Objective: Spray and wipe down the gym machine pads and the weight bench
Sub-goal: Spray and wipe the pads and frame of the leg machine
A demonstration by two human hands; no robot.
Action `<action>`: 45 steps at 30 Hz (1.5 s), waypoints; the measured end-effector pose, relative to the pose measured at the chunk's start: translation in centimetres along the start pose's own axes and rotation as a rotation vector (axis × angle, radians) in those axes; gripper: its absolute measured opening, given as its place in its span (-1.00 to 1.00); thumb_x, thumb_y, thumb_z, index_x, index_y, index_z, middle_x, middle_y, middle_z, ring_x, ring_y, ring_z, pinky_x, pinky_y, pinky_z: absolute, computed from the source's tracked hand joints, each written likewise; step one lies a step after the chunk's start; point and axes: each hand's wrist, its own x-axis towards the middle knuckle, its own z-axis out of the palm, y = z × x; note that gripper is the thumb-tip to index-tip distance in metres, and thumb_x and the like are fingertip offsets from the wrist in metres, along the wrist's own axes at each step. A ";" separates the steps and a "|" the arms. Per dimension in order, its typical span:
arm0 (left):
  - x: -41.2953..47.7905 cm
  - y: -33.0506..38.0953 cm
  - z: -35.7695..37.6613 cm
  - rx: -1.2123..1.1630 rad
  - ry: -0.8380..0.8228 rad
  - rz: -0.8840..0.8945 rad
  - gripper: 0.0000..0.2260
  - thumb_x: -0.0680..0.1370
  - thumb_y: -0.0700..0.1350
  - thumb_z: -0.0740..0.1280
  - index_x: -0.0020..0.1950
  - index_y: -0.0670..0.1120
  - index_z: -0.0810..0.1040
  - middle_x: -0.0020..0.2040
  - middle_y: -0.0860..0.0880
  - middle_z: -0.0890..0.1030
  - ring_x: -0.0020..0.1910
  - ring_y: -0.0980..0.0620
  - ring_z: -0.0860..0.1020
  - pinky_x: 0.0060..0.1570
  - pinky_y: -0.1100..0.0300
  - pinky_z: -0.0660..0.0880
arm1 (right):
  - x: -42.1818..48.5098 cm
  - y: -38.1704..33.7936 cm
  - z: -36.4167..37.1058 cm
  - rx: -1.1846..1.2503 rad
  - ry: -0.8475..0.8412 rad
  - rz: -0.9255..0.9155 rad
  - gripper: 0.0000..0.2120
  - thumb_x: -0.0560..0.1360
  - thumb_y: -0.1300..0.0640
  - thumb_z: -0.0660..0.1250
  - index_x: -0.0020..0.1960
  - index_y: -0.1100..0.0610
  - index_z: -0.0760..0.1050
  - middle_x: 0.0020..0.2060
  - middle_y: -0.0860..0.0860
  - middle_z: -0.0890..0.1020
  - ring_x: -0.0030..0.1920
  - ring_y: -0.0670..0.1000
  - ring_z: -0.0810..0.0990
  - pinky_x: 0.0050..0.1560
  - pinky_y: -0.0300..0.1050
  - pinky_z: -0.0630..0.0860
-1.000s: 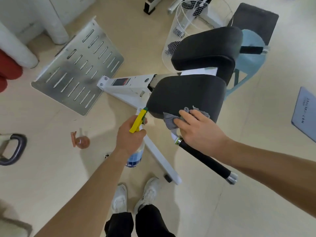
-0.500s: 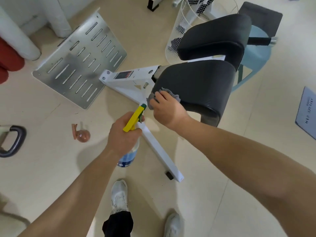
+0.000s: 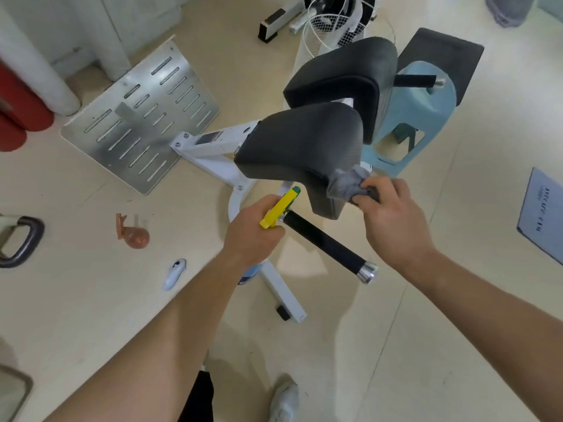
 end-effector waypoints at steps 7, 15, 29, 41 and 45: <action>0.0 1.4 2.2 0.081 0.022 0.000 -0.90 0.61 -0.13 0.29 -0.09 0.03 0.47 -0.30 0.01 0.50 -0.30 -0.01 0.44 -0.29 0.16 0.36 | -2.9 0.4 1.1 0.227 0.043 0.180 -0.78 0.44 0.35 0.46 0.04 0.16 0.68 0.13 0.10 0.54 0.09 0.26 0.49 -0.32 0.04 0.59; -0.2 -0.9 1.5 -0.016 0.142 -0.145 -0.85 0.51 -0.23 0.28 0.01 -0.01 0.53 -0.15 -0.18 0.58 -0.22 -0.22 0.49 -0.09 -0.14 0.54 | -2.3 -0.7 0.8 0.366 0.067 0.174 -0.83 0.54 0.22 0.35 0.08 0.12 0.67 0.15 0.05 0.54 0.13 0.17 0.50 -0.11 0.04 0.60; 1.3 -6.1 -3.7 -0.109 0.041 -0.265 -0.81 0.44 -0.29 0.30 -0.08 0.01 0.54 -0.25 0.01 0.58 -0.25 -0.09 0.52 -0.20 -0.01 0.50 | 6.4 -3.6 4.3 -0.188 0.118 -0.476 -0.64 0.63 0.24 0.14 0.39 0.19 0.44 0.42 0.27 0.42 0.34 0.30 0.45 0.41 0.22 0.33; 3.7 -11.6 -10.0 -0.233 0.081 -0.305 -0.76 0.40 -0.30 0.28 -0.11 0.05 0.52 -0.24 0.02 0.59 -0.41 0.06 0.40 -0.24 0.00 0.49 | 18.0 -14.8 12.3 -0.581 -0.046 -0.744 -0.61 0.59 0.20 0.12 0.35 0.27 0.49 0.38 0.28 0.44 0.34 0.32 0.44 0.33 0.17 0.42; 4.2 -12.4 -11.3 -0.258 0.083 -0.276 -0.76 0.39 -0.29 0.27 -0.09 0.03 0.54 -0.17 -0.02 0.62 -0.39 0.00 0.41 -0.25 -0.04 0.51 | 21.2 -19.4 16.0 -0.564 -0.221 -0.679 -0.77 0.53 0.16 0.32 0.12 0.21 0.63 0.21 0.24 0.54 0.20 0.31 0.48 0.25 0.19 0.44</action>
